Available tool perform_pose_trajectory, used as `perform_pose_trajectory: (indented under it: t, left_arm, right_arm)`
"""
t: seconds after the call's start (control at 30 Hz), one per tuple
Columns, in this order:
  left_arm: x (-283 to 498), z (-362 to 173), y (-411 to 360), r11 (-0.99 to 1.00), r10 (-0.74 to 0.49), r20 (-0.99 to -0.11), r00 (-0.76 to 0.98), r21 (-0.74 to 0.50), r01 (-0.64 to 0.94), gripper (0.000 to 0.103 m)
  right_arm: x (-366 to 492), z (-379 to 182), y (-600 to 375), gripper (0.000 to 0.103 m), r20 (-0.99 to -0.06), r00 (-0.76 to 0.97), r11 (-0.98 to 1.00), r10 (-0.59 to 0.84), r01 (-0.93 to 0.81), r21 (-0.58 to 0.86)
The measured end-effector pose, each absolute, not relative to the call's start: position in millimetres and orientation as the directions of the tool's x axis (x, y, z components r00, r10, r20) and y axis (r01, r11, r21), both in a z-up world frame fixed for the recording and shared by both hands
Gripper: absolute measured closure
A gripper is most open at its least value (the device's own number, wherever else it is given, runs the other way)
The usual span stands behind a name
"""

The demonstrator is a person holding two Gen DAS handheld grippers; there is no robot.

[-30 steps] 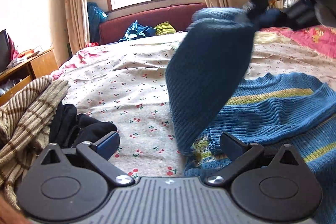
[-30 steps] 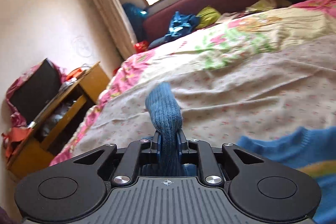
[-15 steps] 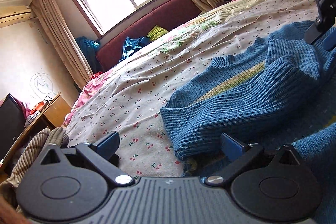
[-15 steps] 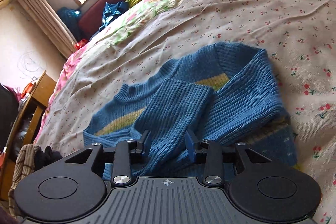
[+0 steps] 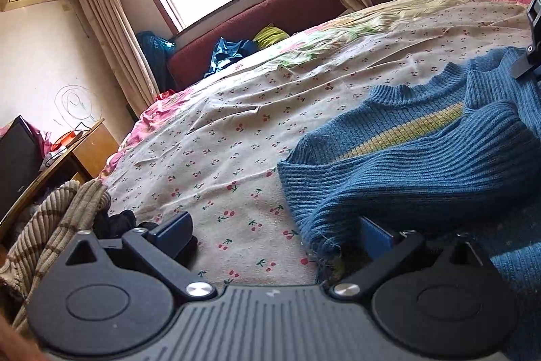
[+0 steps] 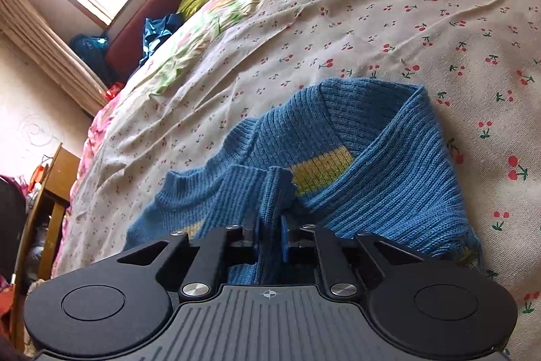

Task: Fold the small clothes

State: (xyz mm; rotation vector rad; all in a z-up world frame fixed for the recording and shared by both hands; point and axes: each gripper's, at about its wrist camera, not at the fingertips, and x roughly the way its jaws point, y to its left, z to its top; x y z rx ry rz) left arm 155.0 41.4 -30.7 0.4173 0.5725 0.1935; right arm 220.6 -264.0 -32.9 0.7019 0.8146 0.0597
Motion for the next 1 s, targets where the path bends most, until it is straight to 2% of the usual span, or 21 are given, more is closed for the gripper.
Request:
perform_pose_trajectory:
  t: [0.1,0.17,0.27,0.33,0.4,0.47,0.53,0.6,0.73,0.9,0.97,1.0]
  left_arm:
    - [158,-22,49,0.897,0.325,-0.460,0.826,0.427,-0.116,0.000]
    - [161,-17,56,0.893,0.358,-0.447,0.820,0.419,-0.161,0.000]
    - [162,-14,65,0.897,0.378,-0.450,0.809,0.393,-0.201,0.000]
    - [160,-18,65,0.907,0.358,-0.470,0.807,0.380,-0.181,0.000]
    - [158,-21,61,0.907,0.346,-0.472,0.811,0.390,-0.161,0.000]
    - [155,-20,56,0.907,0.332,-0.464,0.822,0.396,-0.143,0.000]
    - [155,-19,54,0.913,0.317,-0.468,0.825,0.386,-0.132,0.000]
    - [156,-20,53,0.917,0.308,-0.476,0.823,0.378,-0.125,0.000]
    - [155,-24,51,0.920,0.299,-0.485,0.822,0.374,-0.115,0.000]
    - [154,-24,53,0.925,0.297,-0.490,0.820,0.362,-0.119,0.000]
    - [153,-22,54,0.925,0.299,-0.484,0.822,0.358,-0.125,0.000]
    - [152,-21,54,0.926,0.299,-0.481,0.824,0.356,-0.129,0.000]
  right_arm:
    - [218,-8,-268,0.095,-0.588,0.737,0.745,0.334,0.176,0.644]
    - [214,15,-270,0.101,-0.518,0.771,0.706,0.370,0.130,0.697]
    - [195,52,-275,0.101,-0.405,0.844,0.701,0.351,0.050,0.711]
    - [182,56,-283,0.100,-0.382,0.866,0.711,0.322,0.046,0.702]
    - [185,40,-289,0.092,-0.456,0.826,0.729,0.333,0.082,0.680]
    - [194,18,-285,0.090,-0.554,0.754,0.754,0.353,0.121,0.645]
    - [200,2,-279,0.075,-0.600,0.721,0.777,0.346,0.138,0.614]
    - [209,-14,-276,0.068,-0.639,0.703,0.795,0.314,0.173,0.581]
    - [227,-43,-279,0.068,-0.666,0.660,0.748,0.347,0.233,0.621]
    - [240,-50,-270,0.068,-0.658,0.645,0.718,0.388,0.236,0.655]
    - [240,-48,-269,0.075,-0.657,0.651,0.715,0.381,0.243,0.656]
    - [239,-46,-269,0.086,-0.659,0.653,0.718,0.373,0.246,0.651]
